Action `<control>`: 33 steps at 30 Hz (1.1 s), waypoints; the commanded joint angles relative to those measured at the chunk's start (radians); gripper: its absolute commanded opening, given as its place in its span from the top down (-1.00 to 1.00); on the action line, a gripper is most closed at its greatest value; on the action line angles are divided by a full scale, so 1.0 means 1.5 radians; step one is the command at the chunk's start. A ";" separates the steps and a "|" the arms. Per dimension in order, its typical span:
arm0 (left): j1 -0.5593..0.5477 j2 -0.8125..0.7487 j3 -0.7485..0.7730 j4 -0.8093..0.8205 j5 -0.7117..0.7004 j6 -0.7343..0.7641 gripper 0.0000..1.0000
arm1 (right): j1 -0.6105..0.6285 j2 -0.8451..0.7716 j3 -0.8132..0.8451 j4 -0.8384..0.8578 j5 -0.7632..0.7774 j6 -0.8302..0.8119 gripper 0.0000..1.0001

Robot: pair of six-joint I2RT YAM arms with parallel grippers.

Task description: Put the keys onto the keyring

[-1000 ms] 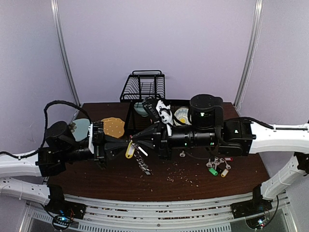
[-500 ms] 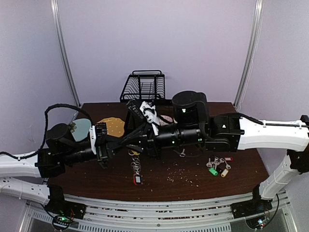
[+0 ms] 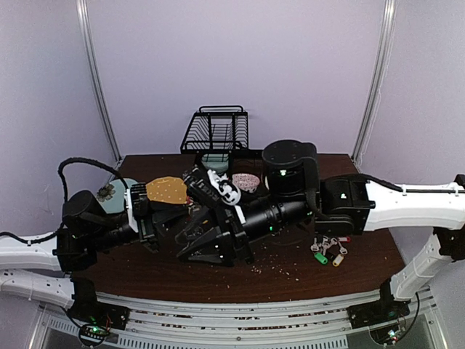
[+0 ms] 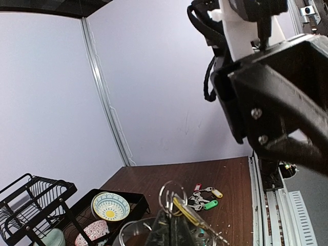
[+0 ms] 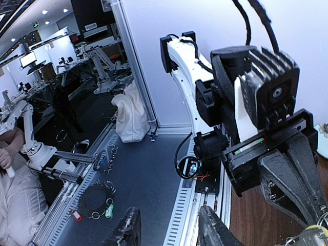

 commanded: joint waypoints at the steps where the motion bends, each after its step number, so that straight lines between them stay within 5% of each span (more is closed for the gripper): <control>1: 0.002 -0.015 -0.008 0.073 0.017 -0.009 1.00 | -0.011 -0.067 -0.002 0.020 -0.036 -0.037 0.22; 6: 0.002 -0.029 -0.025 0.101 0.037 -0.005 1.00 | -0.079 -0.140 -0.071 0.049 0.132 -0.028 0.27; 9: 0.002 -0.035 -0.031 0.113 0.050 0.000 1.00 | -0.094 -0.132 -0.064 -0.007 0.255 -0.077 0.49; 18: 0.002 -0.044 -0.038 0.123 0.073 0.016 1.00 | -0.094 -0.033 0.042 -0.098 0.123 -0.233 0.51; 33: 0.002 -0.039 -0.034 0.117 0.073 0.016 1.00 | -0.087 0.004 0.049 -0.050 0.077 -0.244 0.58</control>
